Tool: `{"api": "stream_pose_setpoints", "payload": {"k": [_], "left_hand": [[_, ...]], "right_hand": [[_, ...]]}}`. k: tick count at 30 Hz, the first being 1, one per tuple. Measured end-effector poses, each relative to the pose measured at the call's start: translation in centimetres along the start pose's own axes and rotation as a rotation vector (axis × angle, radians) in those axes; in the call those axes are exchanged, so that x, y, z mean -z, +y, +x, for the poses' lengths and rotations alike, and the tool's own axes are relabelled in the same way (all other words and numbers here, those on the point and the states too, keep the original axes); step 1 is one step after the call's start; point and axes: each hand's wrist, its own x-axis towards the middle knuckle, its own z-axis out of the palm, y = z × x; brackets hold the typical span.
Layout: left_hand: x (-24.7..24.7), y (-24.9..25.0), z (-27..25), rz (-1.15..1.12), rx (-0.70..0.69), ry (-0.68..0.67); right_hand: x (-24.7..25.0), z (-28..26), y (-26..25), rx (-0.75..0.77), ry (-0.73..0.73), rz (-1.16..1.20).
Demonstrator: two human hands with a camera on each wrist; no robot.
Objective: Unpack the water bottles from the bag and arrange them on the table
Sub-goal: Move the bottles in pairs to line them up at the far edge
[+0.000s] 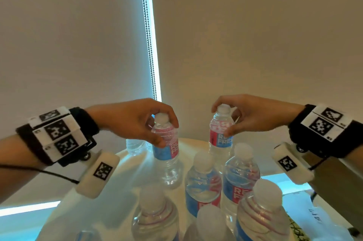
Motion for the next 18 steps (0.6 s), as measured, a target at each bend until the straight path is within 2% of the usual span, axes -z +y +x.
{"api": "stream_pose_setpoints", "payload": {"k": [5, 9, 18], "left_hand": [[0.0, -0.9, 3.9, 0.359, 0.089, 0.099], [0.0, -1.4, 6.7, 0.542, 0.181, 0.128], [0.2, -4.4, 10.6, 0.648, 0.344, 0.085]], "right_hand": [[0.0, 4.9, 0.6, -0.004, 0.059, -0.006], [-0.9, 7.9, 0.9, -0.035, 0.078, -0.044], [-2.5, 11.8, 2.0, -0.065, 0.057, -0.008]]}}
